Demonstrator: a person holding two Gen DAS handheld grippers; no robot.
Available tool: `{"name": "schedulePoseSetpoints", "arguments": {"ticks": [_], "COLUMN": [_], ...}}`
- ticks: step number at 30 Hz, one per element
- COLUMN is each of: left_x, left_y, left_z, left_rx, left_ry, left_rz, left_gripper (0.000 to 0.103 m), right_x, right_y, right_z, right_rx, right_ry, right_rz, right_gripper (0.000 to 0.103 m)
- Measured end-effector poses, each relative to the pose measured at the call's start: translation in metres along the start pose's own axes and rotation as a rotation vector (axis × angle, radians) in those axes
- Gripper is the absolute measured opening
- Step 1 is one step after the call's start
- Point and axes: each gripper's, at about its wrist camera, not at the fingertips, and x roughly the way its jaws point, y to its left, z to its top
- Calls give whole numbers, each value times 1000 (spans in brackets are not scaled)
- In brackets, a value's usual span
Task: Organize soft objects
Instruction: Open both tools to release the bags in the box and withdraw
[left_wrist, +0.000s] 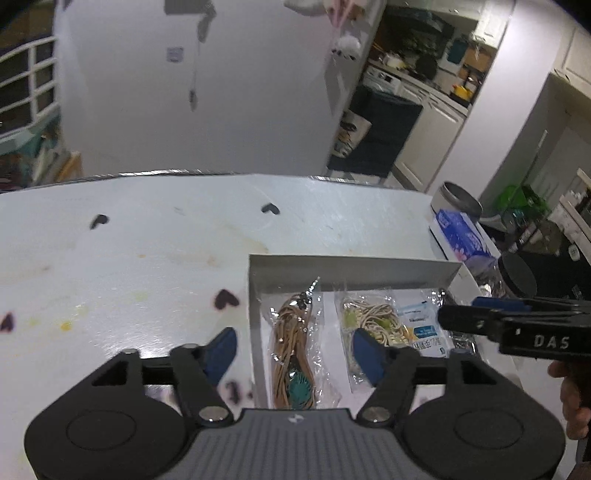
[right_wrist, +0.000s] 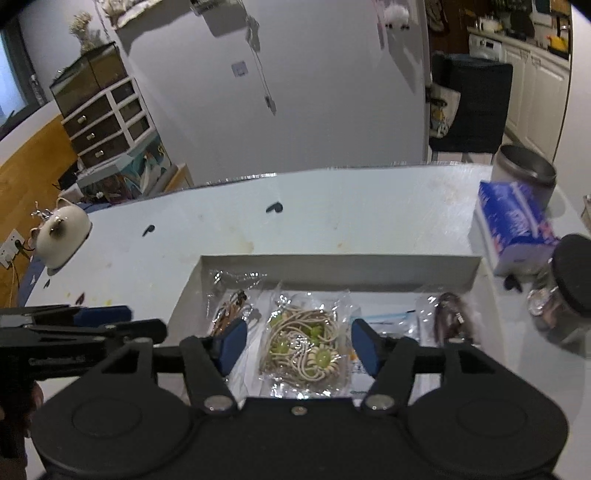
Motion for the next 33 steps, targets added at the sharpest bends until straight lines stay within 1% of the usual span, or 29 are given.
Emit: {"name": "schedulePoseSetpoints", "arguments": {"ticks": [1, 3, 6, 9, 11, 17, 21, 24, 30, 33], "left_x": [-7, -20, -38, -56, -67, -100, -120, -135, -163, -175], "left_y": [-1, -2, -5, -7, -8, -8, -6, -3, -1, 0], "left_z": [-2, -6, -10, -14, -16, -27, -39, -51, -76, -88], "left_rx": [-6, -20, -44, -60, -63, -47, -29, -14, 27, 36], "left_ry": [-11, -35, -71, -110, -129, -170, -185, -196, -221, -230], "left_rz": [11, 32, 59, 79, 90, 91, 101, 92, 95, 81], "left_gripper": [78, 88, 98, 103, 103, 103, 103, 103, 103, 103], "right_x": [-5, -16, -31, -46, -57, -97, -119, -134, -156, -166], "right_y": [0, -1, -2, -1, 0, 11, 22, 32, 50, 59], "right_z": [0, -1, -3, -5, -8, -21, -35, -49, -81, -97], "right_rx": [-5, -17, -26, -37, -42, -33, -25, -20, -2, 5], "right_ry": [-10, -28, -53, -81, -99, -167, -191, -207, -231, -246], "right_rz": [2, 3, 5, -4, -13, -49, -88, -96, -126, -139], "right_gripper": [66, 68, 70, 74, 76, 84, 91, 97, 100, 100]}}
